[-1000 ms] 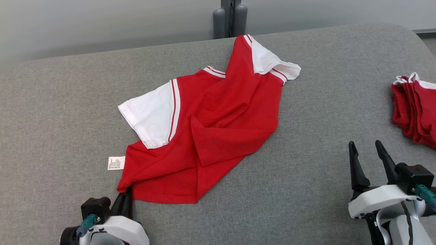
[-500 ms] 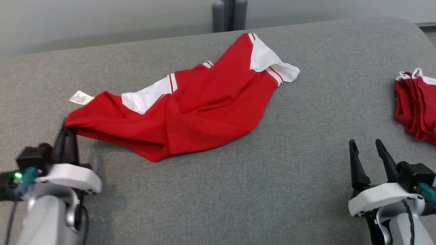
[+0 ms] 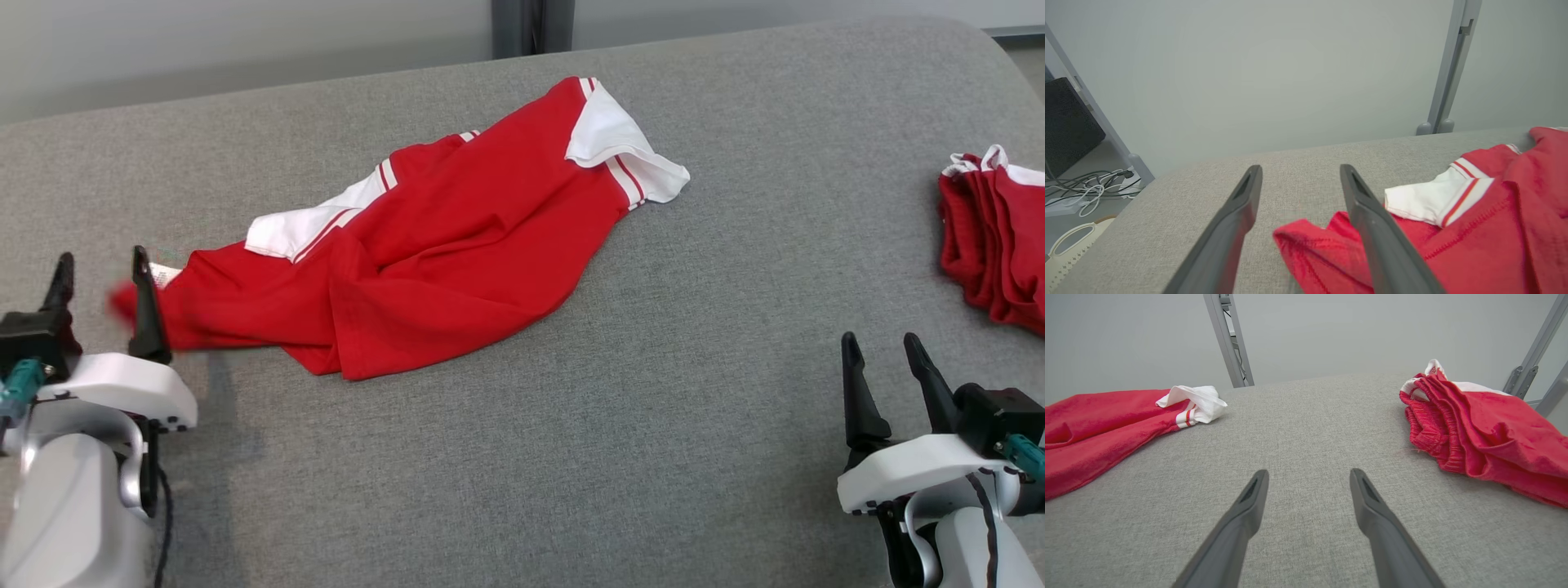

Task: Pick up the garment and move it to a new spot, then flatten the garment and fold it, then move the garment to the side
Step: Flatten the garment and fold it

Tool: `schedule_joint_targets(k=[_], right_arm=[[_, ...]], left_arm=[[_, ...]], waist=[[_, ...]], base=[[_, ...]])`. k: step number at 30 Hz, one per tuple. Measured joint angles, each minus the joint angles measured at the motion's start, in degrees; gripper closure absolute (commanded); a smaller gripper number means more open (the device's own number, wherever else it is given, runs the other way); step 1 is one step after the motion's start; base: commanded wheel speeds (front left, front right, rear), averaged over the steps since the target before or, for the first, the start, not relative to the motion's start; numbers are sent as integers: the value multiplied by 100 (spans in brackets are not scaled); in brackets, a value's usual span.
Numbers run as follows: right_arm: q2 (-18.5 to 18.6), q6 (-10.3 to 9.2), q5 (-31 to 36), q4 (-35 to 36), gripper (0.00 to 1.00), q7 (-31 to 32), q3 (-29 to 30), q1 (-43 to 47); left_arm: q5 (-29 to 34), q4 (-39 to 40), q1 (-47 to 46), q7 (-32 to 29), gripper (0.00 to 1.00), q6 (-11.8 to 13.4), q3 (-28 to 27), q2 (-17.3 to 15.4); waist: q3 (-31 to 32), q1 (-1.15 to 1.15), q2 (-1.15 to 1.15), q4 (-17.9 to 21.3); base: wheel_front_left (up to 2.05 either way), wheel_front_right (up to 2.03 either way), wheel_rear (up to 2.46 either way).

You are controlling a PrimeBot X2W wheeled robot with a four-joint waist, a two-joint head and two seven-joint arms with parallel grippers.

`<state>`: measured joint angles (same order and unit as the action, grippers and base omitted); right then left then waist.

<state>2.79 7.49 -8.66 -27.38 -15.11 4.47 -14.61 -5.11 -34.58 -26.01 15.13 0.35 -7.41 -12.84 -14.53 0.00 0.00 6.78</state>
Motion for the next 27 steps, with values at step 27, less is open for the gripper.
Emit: schedule_joint_targets(k=[27], right_arm=[[-1,0,-37,-99,0,-1,-208,-33]], left_arm=[[-1059,5,902,0,0,-478,1631,1006]], waist=[[11,0,0,45]], base=[[0,0,0]])
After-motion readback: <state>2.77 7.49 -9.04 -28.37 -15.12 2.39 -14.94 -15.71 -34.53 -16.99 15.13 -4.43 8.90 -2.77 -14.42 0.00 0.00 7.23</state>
